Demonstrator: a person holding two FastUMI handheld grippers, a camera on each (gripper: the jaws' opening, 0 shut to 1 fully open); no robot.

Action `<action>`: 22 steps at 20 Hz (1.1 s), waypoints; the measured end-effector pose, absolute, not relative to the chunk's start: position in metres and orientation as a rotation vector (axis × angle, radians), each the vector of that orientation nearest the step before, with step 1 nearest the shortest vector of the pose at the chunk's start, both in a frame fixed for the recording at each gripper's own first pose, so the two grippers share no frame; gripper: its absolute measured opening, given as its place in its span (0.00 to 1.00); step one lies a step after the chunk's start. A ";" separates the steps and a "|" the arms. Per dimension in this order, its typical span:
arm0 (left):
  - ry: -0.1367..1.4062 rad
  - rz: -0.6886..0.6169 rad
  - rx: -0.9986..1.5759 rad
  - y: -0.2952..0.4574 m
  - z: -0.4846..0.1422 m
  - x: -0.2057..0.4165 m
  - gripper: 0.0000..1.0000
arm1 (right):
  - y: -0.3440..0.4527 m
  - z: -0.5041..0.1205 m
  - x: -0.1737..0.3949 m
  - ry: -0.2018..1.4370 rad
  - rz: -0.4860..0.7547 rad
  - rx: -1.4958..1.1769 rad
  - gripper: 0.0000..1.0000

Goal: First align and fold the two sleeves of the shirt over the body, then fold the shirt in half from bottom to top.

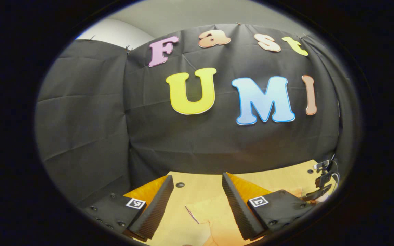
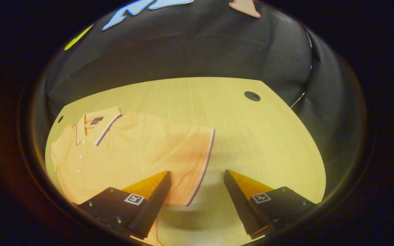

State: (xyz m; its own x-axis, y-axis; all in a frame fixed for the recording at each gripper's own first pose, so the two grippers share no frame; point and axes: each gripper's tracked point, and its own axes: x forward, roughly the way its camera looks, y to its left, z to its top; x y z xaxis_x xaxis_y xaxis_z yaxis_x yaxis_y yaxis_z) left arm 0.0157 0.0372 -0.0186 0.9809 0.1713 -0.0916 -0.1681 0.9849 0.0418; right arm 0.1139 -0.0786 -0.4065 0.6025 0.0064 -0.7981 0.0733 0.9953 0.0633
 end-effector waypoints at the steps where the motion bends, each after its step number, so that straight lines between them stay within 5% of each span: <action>1: 0.096 0.173 0.036 0.037 -0.018 0.015 0.94 | -0.077 -0.406 0.118 0.912 -0.041 0.103 0.93; 4: 0.094 0.175 0.029 0.036 -0.018 0.017 0.94 | -0.070 -0.407 0.117 0.895 0.001 0.095 0.77; 9: 0.101 0.182 0.019 0.037 -0.021 0.018 0.94 | -0.062 -0.407 0.120 0.911 0.014 0.172 0.10; 11: 0.104 0.182 0.014 0.037 -0.022 0.018 0.94 | -0.062 -0.408 0.123 0.915 0.016 0.180 0.00; 22: 0.107 0.221 -0.003 0.063 -0.026 0.003 0.94 | -0.014 -0.348 0.154 0.786 0.093 -0.025 0.00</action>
